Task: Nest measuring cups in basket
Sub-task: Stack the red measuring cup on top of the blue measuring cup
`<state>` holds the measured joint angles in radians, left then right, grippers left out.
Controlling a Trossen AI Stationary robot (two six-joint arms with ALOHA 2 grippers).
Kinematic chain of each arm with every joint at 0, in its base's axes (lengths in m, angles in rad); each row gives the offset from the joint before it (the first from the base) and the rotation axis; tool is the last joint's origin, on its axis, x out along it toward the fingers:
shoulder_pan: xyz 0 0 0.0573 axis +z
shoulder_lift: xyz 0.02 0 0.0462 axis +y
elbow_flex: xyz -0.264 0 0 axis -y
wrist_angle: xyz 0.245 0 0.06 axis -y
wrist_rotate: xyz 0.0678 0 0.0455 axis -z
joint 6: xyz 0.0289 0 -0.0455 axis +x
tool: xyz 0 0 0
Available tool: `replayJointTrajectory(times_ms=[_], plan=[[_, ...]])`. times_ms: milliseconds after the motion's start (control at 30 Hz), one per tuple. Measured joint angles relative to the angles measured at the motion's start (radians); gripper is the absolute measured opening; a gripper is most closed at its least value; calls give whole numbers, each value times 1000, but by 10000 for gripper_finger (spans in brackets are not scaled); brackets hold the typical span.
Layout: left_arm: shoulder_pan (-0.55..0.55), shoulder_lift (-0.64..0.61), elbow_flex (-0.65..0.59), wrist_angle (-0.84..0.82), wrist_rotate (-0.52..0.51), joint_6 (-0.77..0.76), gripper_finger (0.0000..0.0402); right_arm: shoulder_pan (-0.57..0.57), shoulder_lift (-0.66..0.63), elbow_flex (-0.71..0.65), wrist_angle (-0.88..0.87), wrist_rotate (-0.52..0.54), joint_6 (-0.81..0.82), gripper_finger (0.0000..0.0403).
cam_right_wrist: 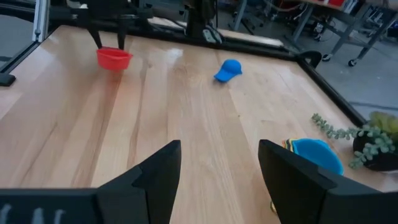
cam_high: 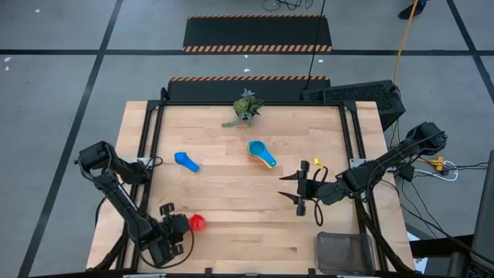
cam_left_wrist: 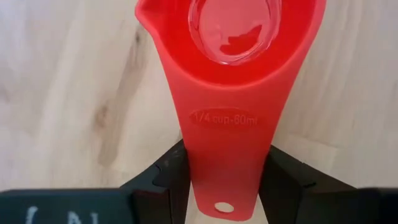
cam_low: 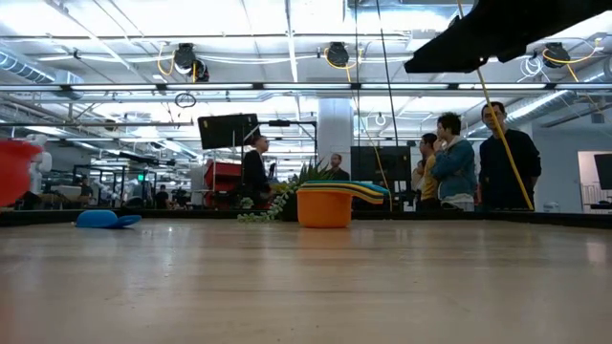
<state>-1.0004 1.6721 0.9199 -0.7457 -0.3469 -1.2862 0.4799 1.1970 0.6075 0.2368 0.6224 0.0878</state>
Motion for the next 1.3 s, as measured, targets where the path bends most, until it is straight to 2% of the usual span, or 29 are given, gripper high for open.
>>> replayJointTrajectory(times_ms=[167, 300, 500, 667, 933, 1100, 1300], plan=[[51, -64, 0, 1, -130, 97, 152, 0, 48, 0, 154, -5, -53, 210], [107, -124, 1, 23, -233, 195, 148, -1, 141, 26, 301, -27, -104, 210], [197, -198, 2, 115, -393, 395, 153, -8, 282, 137, 329, 82, -167, 210], [267, -238, 2, 248, -502, 583, 150, -19, 343, 174, 341, 134, -182, 210], [364, -254, 3, 544, -543, 928, 156, -41, 352, 175, 469, 135, -63, 210], [423, -254, 3, 650, -576, 1058, 149, -41, 355, 175, 579, 134, 46, 210], [493, -254, 3, 714, -623, 1194, 158, -41, 356, 175, 739, 189, -36, 213]])
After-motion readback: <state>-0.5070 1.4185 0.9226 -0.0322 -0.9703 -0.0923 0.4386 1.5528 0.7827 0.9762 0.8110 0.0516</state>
